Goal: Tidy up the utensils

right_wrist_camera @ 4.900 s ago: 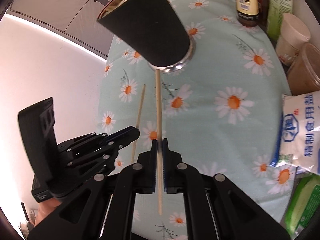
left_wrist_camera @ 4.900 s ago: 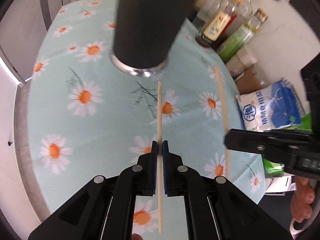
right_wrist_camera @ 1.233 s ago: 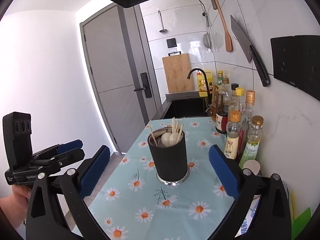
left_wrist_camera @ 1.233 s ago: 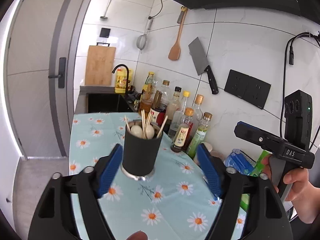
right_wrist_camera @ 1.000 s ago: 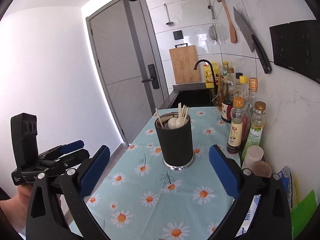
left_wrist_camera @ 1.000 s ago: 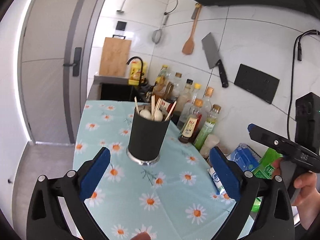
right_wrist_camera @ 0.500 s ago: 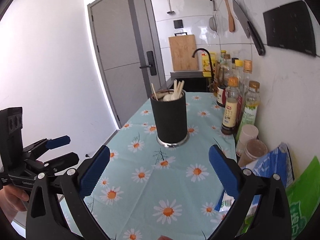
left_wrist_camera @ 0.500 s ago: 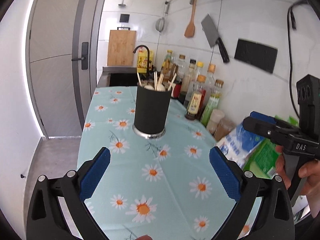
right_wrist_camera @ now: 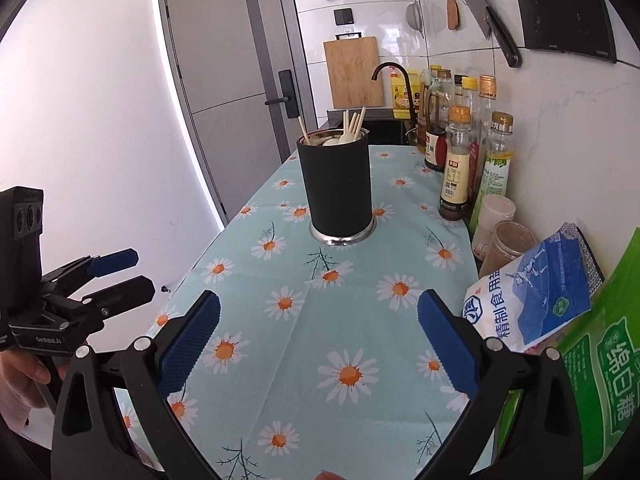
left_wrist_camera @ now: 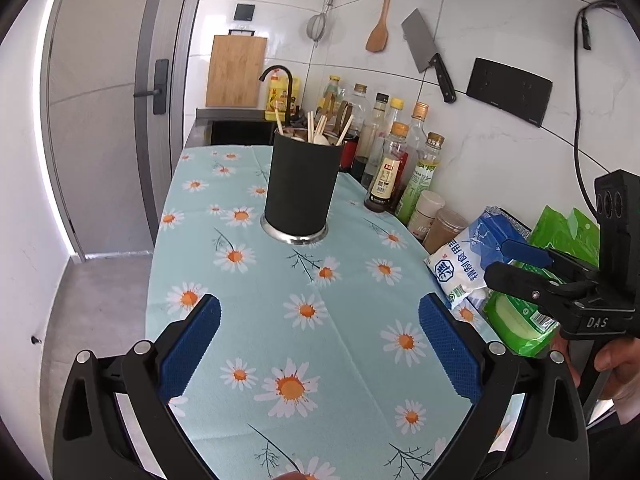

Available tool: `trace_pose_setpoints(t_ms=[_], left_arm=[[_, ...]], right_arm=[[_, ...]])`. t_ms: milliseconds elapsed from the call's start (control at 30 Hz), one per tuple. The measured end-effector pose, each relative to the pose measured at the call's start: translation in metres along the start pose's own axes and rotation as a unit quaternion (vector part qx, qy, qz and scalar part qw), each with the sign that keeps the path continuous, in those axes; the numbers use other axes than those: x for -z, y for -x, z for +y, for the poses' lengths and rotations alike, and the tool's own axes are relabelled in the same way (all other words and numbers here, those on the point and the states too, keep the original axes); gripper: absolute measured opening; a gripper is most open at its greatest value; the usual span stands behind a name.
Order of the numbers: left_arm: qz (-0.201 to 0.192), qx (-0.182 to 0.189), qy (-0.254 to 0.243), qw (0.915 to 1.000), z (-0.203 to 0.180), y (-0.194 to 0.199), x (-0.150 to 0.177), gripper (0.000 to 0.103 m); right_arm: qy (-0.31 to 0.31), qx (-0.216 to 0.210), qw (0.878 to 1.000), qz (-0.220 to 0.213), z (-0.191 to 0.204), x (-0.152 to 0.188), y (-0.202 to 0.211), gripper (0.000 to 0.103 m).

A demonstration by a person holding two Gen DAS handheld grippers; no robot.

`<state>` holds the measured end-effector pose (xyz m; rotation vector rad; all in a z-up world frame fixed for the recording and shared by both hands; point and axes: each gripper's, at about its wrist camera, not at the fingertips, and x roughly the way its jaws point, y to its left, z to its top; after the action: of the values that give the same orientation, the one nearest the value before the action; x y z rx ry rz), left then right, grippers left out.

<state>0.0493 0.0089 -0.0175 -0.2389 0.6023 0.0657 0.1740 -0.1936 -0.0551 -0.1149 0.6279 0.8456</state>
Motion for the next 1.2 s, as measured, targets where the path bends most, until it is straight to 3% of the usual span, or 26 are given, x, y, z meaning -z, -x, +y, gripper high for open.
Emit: trace_pose_setpoints(t_ms=[633, 1200], left_arm=[[0.025, -0.011, 0.002, 0.9996, 0.001, -0.01, 0.01, 0.097], [0.051, 0.0, -0.011, 0.9987, -0.006, -0.03, 0.006, 0.097]], right_arm=[[-0.005, -0.024, 0.999, 0.023, -0.001, 0.004, -0.019, 0.098], [-0.027, -0.007, 0.999, 0.044, -0.014, 0.008, -0.03, 0.098]])
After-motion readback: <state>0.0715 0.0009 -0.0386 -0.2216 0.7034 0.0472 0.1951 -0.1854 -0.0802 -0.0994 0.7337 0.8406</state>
